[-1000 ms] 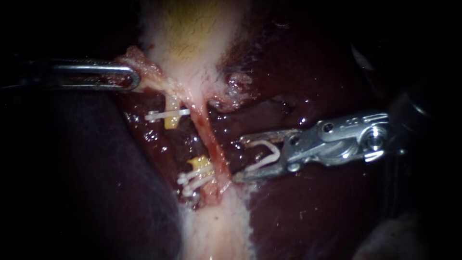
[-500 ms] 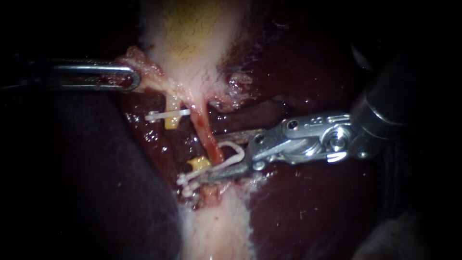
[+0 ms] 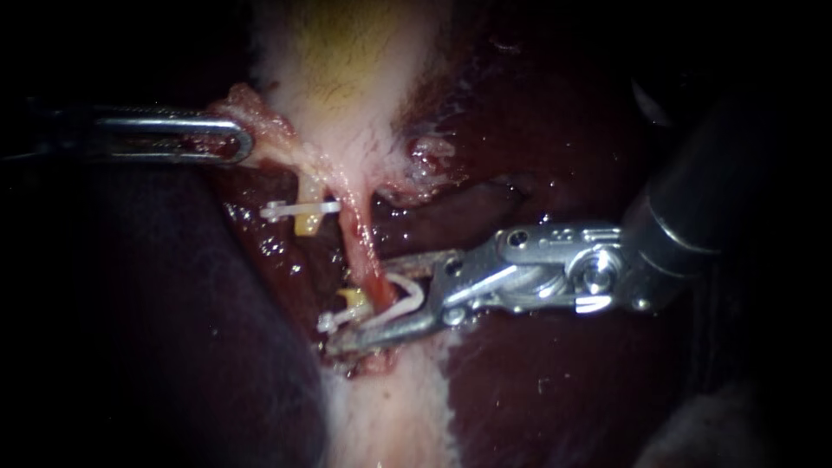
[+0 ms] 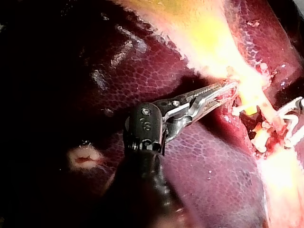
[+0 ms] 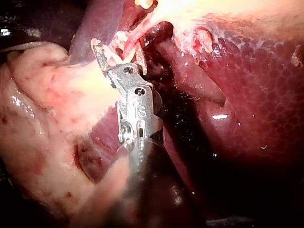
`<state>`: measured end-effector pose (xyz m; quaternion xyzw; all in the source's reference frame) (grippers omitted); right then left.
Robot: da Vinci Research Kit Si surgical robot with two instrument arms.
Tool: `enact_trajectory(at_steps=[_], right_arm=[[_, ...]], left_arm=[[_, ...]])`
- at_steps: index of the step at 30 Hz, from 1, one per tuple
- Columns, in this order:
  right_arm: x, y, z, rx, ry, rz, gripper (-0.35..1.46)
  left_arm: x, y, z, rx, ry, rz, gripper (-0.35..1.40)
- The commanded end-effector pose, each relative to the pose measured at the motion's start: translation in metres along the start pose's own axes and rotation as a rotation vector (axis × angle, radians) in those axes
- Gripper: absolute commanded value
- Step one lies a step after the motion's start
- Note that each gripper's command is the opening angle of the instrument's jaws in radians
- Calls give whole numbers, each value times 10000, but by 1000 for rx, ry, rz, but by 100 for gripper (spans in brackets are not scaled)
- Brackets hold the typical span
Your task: Clipping first clip right tube
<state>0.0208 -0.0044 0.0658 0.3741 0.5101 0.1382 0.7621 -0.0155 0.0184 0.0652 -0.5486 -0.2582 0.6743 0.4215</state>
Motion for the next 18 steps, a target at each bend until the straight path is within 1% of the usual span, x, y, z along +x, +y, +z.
enact_trajectory(at_steps=[1, 5, 9, 12, 18], right_arm=[[-3, -1, 2, 7, -5, -2, 46], [-16, -4, 10, 33, -19, 7, 46], [-24, -9, 16, 44, -26, 20, 45], [-26, -12, 18, 46, -28, 23, 45], [-27, -16, 20, 50, -24, 26, 45]], left_arm=[[0, -1, 0, 0, 0, 0, -35], [0, -1, 0, 0, 0, 0, -35], [0, -1, 0, 0, 0, 0, -35], [0, -1, 1, 0, 0, 0, -35], [0, -3, 1, -1, 0, 0, -35]])
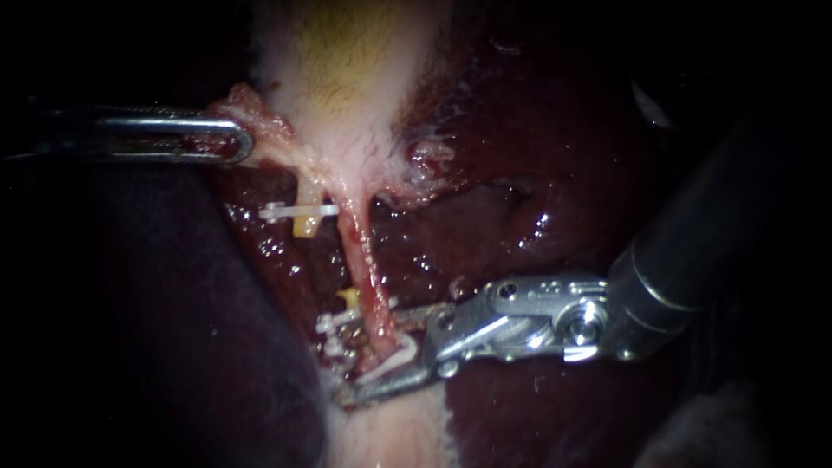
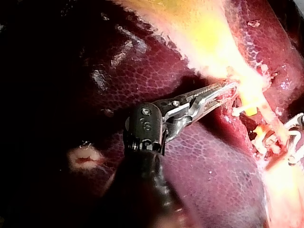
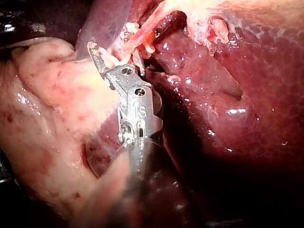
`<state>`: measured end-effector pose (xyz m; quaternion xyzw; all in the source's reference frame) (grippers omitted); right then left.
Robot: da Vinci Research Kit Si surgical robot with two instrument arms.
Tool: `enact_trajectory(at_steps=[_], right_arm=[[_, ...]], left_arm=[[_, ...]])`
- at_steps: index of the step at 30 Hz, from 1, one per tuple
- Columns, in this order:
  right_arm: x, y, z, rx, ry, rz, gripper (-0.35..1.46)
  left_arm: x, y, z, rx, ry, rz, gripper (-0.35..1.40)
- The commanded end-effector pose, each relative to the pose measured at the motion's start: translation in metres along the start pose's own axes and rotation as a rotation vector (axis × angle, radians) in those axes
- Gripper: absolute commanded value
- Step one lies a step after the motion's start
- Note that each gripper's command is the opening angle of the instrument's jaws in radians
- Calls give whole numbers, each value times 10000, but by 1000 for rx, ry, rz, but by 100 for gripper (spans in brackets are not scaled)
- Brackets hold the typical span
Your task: Clipping first clip right tube
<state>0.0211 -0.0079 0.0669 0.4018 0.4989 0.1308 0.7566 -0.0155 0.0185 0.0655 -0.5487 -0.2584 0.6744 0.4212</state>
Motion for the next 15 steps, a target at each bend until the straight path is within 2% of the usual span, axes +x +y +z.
enact_trajectory(at_steps=[1, 6, 11, 15], right_arm=[[0, -1, 0, 0, 1, -1, 45], [2, -9, 2, 8, 7, 3, 47], [7, -25, 6, 43, 32, 14, 46], [9, -33, 9, 71, 22, 9, 43]], left_arm=[[0, 0, 0, 0, 0, 0, -35], [0, 0, 0, 0, 0, 0, -35], [0, -1, 0, 0, 0, 0, -35], [0, -1, 0, 0, 0, 0, -35]])
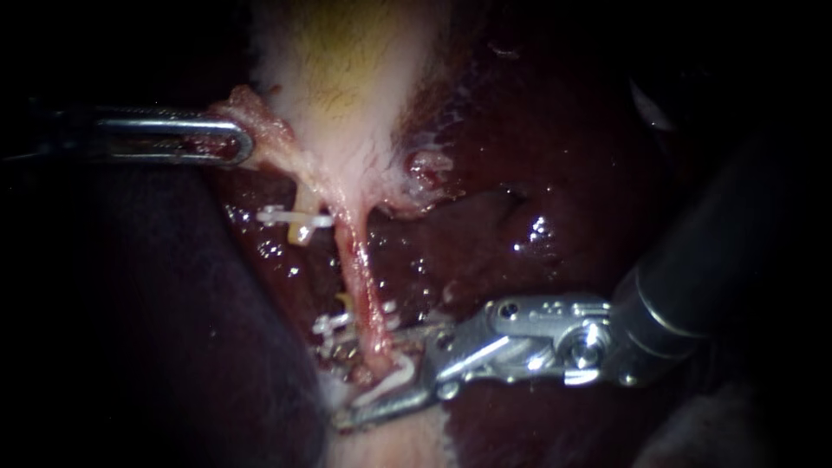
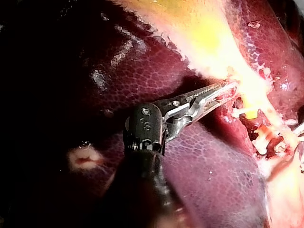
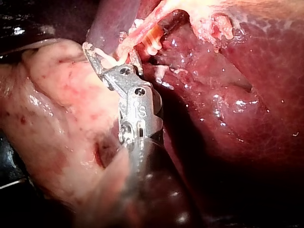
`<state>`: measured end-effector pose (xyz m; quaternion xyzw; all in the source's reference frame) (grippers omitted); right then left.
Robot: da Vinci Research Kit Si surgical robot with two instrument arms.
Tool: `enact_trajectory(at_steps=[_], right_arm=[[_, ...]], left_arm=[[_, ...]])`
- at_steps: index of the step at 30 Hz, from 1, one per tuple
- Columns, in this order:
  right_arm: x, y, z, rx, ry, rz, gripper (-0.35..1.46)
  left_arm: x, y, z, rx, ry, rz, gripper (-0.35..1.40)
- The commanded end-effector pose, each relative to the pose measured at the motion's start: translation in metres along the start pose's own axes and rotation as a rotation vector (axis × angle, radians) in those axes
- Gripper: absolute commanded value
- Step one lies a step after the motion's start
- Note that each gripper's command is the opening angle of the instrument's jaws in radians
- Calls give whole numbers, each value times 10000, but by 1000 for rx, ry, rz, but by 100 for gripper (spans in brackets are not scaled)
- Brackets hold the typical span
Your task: Clipping first clip right tube
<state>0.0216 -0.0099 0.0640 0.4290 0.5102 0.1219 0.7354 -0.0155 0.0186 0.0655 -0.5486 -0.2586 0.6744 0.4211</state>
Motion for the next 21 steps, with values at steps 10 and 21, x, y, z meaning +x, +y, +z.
enact_trajectory(at_steps=[10, 21], right_arm=[[1, 4, -2, 35, -14, 10, 23], [12, 14, -16, -35, 31, 78, -35]], left_arm=[[0, 0, 0, 0, 0, 0, -35], [0, 0, 0, 0, 0, 0, -35]])
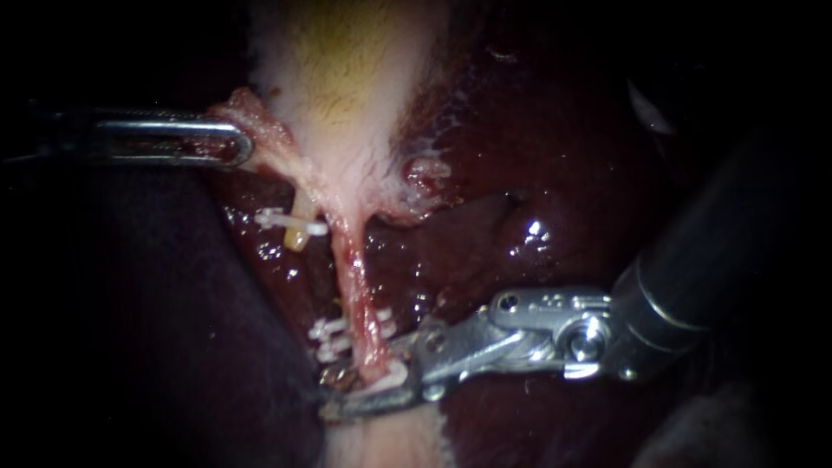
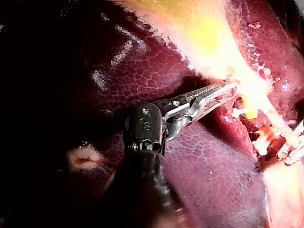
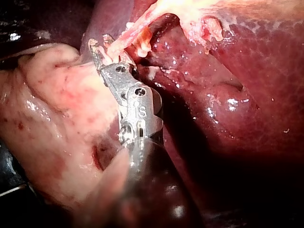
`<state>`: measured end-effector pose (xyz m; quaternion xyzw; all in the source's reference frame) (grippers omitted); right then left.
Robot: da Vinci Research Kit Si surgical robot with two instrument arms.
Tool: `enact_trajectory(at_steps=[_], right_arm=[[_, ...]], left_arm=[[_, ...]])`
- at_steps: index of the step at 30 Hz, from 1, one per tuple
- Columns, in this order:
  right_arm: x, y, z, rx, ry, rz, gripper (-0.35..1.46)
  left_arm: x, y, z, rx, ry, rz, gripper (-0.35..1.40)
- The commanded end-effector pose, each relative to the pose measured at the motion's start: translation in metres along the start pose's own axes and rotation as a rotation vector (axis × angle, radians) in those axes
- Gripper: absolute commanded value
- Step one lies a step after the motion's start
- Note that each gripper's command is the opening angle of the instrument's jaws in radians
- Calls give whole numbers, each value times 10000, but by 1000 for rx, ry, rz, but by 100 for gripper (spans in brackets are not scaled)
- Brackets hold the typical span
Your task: Clipping first clip right tube
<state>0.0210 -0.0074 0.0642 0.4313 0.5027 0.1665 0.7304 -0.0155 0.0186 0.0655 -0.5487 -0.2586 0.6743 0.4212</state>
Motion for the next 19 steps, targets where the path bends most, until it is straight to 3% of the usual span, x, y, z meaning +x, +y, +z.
enact_trajectory(at_steps=[1, 4, 8, 19], right_arm=[[2, -1, 0, 1, 2, 22, -35], [1, 1, -6, -1, 2, 41, -35], [-3, -1, -7, -13, -30, 39, -35], [-8, 0, -5, -3, -38, 36, -35]], left_arm=[[0, 0, 0, 0, 0, 0, -35], [0, 0, 0, 0, 0, 0, -35], [0, 0, 0, 0, 0, 0, -35], [0, -1, 0, 0, 0, 0, -35]])
